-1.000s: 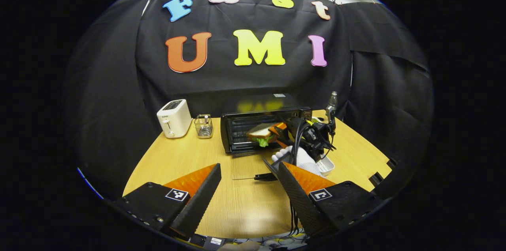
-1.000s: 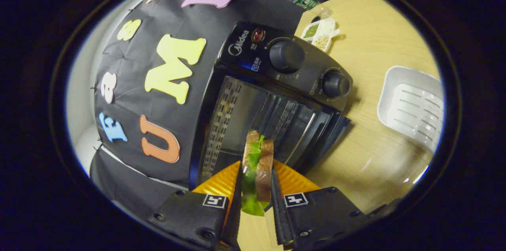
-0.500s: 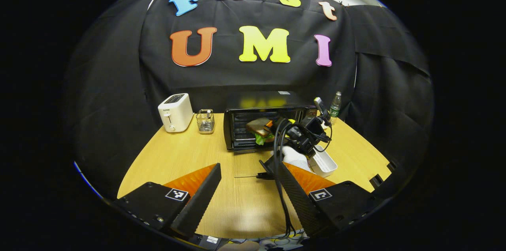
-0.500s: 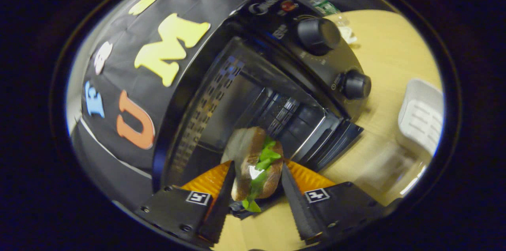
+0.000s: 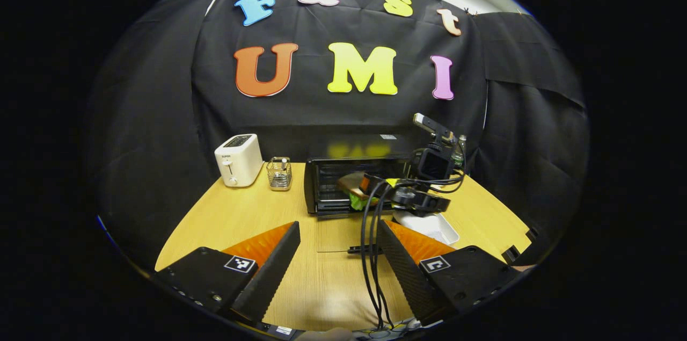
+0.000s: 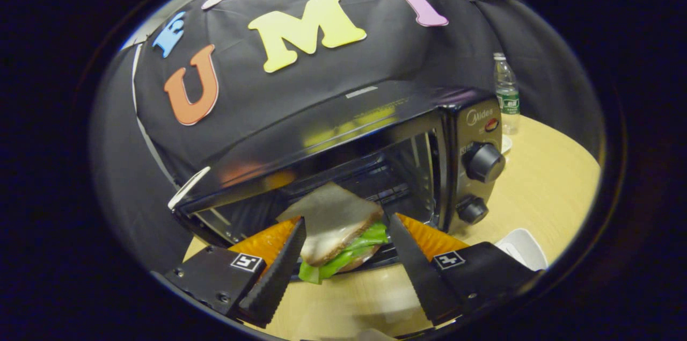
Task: Open the electric oven with the left hand, put the food in, and close the electric oven.
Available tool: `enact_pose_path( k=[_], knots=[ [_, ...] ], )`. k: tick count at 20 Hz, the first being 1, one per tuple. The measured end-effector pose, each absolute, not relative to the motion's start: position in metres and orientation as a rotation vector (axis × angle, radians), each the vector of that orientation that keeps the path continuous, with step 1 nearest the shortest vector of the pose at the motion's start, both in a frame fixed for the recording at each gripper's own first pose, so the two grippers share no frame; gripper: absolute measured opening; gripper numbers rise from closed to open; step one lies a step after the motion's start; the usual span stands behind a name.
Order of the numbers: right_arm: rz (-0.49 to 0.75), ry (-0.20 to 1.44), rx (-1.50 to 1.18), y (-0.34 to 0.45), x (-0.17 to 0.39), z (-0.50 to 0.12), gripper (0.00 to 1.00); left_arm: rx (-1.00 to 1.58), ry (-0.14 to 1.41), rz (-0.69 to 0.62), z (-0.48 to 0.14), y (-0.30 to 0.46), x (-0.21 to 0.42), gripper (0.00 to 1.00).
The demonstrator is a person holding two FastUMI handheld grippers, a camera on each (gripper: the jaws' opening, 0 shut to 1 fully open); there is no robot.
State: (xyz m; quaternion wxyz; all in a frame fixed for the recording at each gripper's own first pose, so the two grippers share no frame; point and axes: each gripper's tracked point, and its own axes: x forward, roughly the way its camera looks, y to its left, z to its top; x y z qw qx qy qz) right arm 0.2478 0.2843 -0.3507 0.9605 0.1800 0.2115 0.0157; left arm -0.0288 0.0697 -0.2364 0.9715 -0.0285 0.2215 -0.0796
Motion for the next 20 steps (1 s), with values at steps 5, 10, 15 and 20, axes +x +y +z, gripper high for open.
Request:
enact_pose_path(
  k=[5, 10, 15, 20],
  knots=[
    [0.072, 0.344, 0.189, 0.237, 0.196, -0.282, 1.0, -0.006, 0.396, -0.129, -0.234, 0.074, -0.02, 0.95],
    [0.045, 0.254, 0.064, 0.164, 0.132, -0.211, 0.96, 0.017, 0.393, -0.124, -0.255, 0.057, -0.016, 0.95],
    [0.002, 0.188, 0.019, 0.097, 0.079, -0.161, 0.96, 0.037, 0.418, -0.132, -0.287, 0.026, -0.013, 0.95],
    [-0.029, 0.158, 0.001, 0.042, 0.037, -0.134, 0.96, 0.027, 0.484, -0.11, -0.333, -0.009, -0.012, 0.95]
  ],
)
